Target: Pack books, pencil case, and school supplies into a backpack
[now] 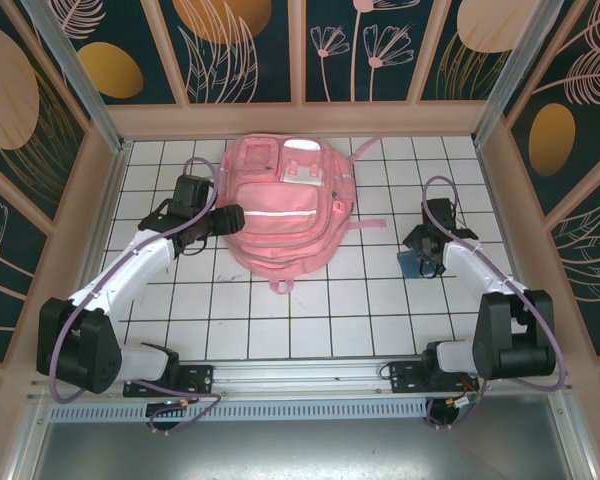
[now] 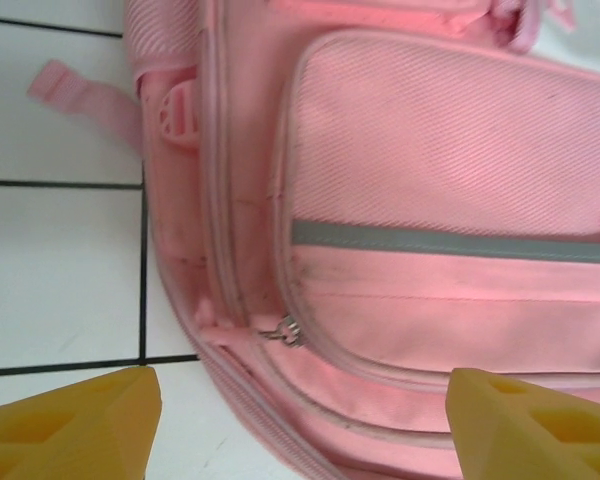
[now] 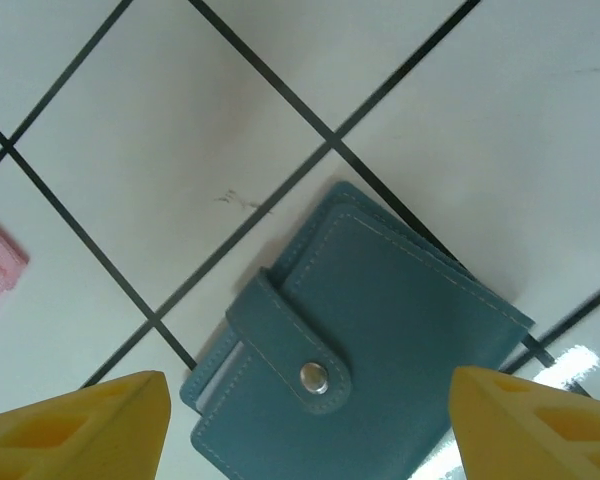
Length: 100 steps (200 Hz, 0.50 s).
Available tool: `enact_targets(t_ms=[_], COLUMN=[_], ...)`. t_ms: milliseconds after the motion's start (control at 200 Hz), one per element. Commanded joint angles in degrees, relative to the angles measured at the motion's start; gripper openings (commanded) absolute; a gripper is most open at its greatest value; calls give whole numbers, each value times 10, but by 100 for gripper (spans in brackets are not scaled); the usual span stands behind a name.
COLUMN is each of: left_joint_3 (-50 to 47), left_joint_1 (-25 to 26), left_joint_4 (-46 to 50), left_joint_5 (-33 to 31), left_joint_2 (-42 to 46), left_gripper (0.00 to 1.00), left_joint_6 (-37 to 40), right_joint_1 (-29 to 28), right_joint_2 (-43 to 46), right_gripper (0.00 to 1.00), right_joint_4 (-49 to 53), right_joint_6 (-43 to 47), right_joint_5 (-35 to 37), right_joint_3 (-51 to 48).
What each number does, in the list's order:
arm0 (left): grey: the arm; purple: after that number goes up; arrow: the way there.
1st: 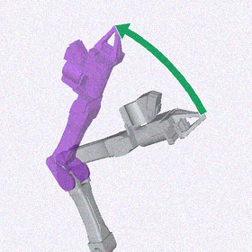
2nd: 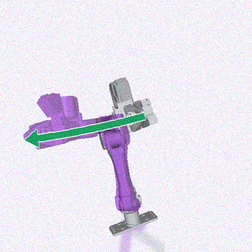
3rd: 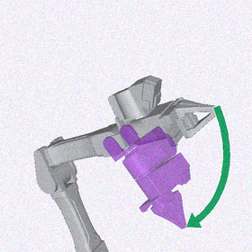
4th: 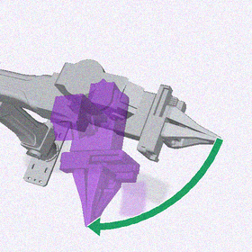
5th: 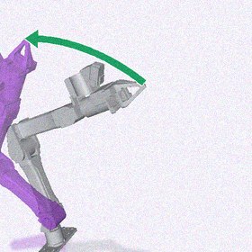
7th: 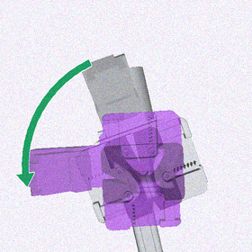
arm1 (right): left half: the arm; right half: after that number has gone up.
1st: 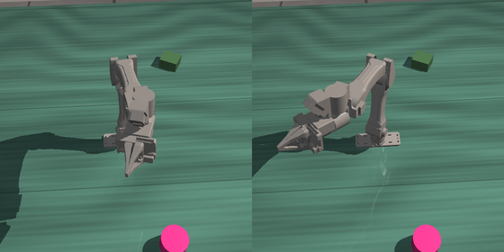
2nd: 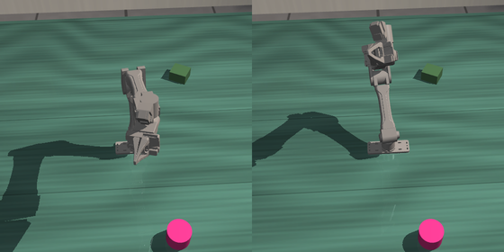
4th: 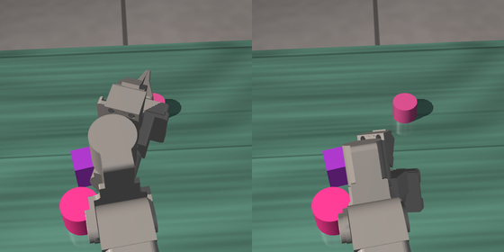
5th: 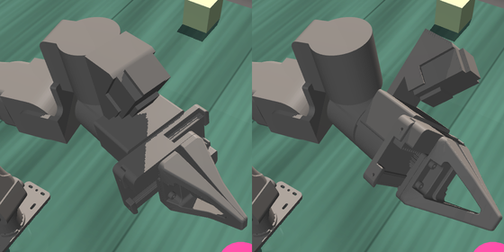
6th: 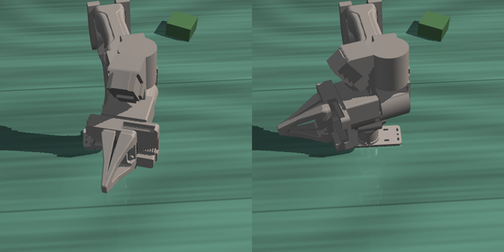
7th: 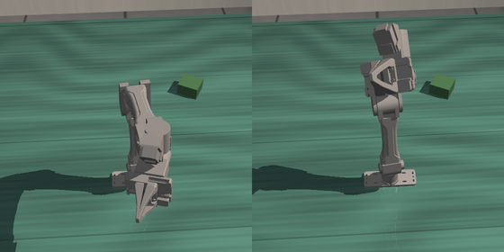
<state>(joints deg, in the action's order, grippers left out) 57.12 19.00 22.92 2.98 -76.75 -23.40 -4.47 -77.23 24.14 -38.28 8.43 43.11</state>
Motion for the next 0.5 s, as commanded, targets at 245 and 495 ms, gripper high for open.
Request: enact_targets(t_ms=[245,495], left_joint_3=[49,69], left_joint_1=[38,55], left_joint_4=[-15,-29], left_joint_5=[21,38], left_joint_2=[-32,-63], left_gripper=[79,80], left_joint_6=[14,10], right_joint_1=[-28,-131], right_joint_2=[-118,-120], right_gripper=[72,71], right_joint_4=[-86,-123], right_joint_6=[64,105], right_joint_5=[-100,-212], right_joint_3=[25,16])
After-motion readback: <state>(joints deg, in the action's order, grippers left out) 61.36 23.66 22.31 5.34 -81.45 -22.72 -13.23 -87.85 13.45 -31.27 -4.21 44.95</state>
